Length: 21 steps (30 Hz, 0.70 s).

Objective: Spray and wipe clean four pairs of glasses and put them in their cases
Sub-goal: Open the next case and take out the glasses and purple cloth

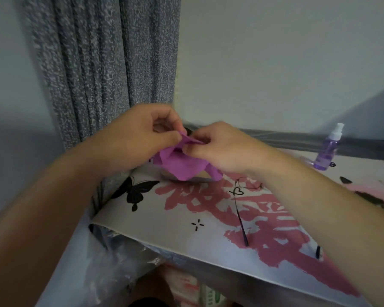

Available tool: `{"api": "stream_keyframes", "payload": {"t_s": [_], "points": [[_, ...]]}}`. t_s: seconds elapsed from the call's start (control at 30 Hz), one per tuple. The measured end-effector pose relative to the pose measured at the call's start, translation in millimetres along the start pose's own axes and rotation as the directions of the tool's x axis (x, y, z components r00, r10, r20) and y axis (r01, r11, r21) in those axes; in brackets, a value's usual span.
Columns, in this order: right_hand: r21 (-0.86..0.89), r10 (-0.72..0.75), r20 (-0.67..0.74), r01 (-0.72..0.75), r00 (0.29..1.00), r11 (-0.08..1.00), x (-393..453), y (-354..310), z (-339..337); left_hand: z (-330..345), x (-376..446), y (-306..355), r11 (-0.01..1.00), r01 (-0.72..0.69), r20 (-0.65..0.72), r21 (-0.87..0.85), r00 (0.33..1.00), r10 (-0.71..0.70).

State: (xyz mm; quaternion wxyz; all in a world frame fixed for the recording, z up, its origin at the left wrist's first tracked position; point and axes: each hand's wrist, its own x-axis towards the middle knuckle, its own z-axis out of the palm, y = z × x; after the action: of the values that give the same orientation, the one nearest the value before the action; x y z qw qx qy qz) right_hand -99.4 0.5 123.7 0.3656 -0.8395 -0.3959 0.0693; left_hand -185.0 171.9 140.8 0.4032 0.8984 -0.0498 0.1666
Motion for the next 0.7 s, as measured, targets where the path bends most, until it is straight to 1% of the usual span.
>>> {"api": "stream_keyframes", "payload": {"t_s": [0.03,0.07,0.13,0.17,0.27,0.33,0.37,0.4,0.43,0.5,0.53,0.57,0.6,0.63,0.7], "points": [[0.004,0.036,-0.019,-0.036,0.999,0.999,3,0,-2,-4,-1,-5,1.000,0.007,0.000,0.021,1.000,-0.007],[0.008,0.077,0.001,-0.077,0.997,0.997,3,1,-6,-8,-2,-10,0.999,0.016,-0.004,0.037,1.000,-0.016],[-0.018,0.157,0.085,-0.156,0.984,0.988,1,2,-11,-10,-5,-19,0.998,0.045,-0.006,0.046,0.999,-0.044],[-0.023,0.185,0.103,-0.184,0.977,0.983,1,4,-12,-10,-7,-22,0.997,0.063,-0.002,0.041,0.998,-0.063],[0.074,0.266,0.042,-0.268,0.963,0.960,5,4,-11,-6,-7,-24,0.996,0.086,0.002,0.037,0.996,-0.086],[0.103,0.278,0.042,-0.281,0.960,0.954,6,1,-9,-3,-3,-24,0.996,0.087,-0.005,0.024,0.996,-0.087],[0.092,0.271,0.049,-0.275,0.961,0.957,6,-1,-8,-2,0,-25,0.996,0.091,-0.011,0.025,0.996,-0.090],[0.079,0.254,0.028,-0.256,0.967,0.963,7,-3,-7,-3,3,-25,0.995,0.097,-0.022,0.029,0.995,-0.097],[0.069,0.222,-0.034,-0.220,0.974,0.973,8,-4,-7,-4,7,-24,0.994,0.104,-0.041,0.034,0.994,-0.103],[0.060,0.111,-0.212,-0.100,0.971,0.993,12,-4,-7,-7,12,-22,0.996,0.087,-0.118,0.001,0.989,-0.086],[0.059,0.040,-0.290,-0.024,0.956,0.998,12,-3,-9,-10,13,-20,0.998,0.051,-0.166,-0.035,0.984,-0.056],[0.070,-0.016,-0.329,0.042,0.944,0.997,11,-3,-11,-13,12,-19,0.998,0.005,-0.195,-0.068,0.981,-0.019],[0.073,-0.060,-0.321,0.088,0.945,0.993,6,-1,-14,-17,8,-19,0.995,-0.033,-0.183,-0.089,0.983,0.016],[0.051,-0.095,-0.268,0.113,0.959,0.992,-1,1,-14,-20,3,-20,0.993,-0.054,-0.120,-0.102,0.992,0.041],[-0.056,-0.110,-0.075,0.106,0.991,0.993,-20,10,-9,-22,-12,-28,0.993,-0.033,0.116,-0.110,0.992,0.046]]}}
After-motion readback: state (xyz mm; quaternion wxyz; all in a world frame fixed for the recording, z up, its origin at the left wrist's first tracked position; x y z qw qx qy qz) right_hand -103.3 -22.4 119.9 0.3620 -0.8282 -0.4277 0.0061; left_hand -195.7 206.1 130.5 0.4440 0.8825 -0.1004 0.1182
